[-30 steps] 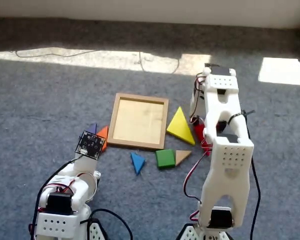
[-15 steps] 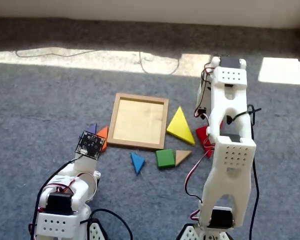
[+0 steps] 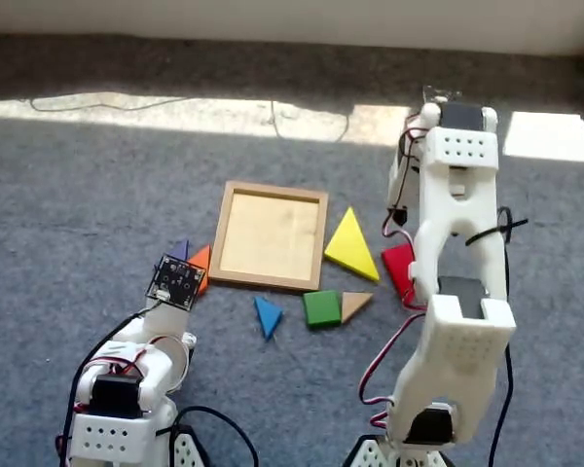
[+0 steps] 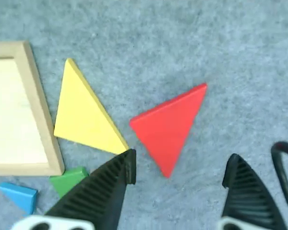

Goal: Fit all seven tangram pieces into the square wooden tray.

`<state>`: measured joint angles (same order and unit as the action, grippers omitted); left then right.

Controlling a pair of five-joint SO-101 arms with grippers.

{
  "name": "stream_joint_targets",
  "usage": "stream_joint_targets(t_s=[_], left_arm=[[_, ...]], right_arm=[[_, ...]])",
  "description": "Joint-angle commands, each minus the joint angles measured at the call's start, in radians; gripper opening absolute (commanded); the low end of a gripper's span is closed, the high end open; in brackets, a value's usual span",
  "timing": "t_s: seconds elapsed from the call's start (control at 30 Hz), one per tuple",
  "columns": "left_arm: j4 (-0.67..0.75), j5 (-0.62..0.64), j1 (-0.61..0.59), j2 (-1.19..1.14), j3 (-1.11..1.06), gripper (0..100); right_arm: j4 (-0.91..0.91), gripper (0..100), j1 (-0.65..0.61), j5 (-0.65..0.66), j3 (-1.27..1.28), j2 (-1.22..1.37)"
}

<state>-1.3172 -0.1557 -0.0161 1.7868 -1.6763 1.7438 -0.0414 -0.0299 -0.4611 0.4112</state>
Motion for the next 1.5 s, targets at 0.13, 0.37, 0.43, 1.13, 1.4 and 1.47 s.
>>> stream_joint_targets(t_s=[0.13,0.37,0.43,1.13,1.4,1.47], left_arm=[[-0.002,0.008,-0.012,0.033,-0.021,1],[-0.002,0.008,-0.012,0.033,-0.021,1],[-0.002,0.008,-0.012,0.033,-0.021,1],[-0.002,0.008,-0.012,0.033,-0.021,1],[-0.002,0.008,-0.012,0.033,-0.021,1],[-0.002,0.008,-0.012,0.033,-0.021,1]], right_arm=[[-0.062,28.8,-0.048,0.009,0.196,-0.277],[-0.223,28.9,-0.05,0.002,0.395,-0.39],[-0.277,28.9,-0.048,0.002,0.45,-0.407],[-0.447,35.4,-0.044,-0.068,0.587,-0.222],[-0.519,43.3,-0.047,-0.069,0.587,-0.143],[-0.556,43.3,-0.048,-0.071,0.587,-0.125]])
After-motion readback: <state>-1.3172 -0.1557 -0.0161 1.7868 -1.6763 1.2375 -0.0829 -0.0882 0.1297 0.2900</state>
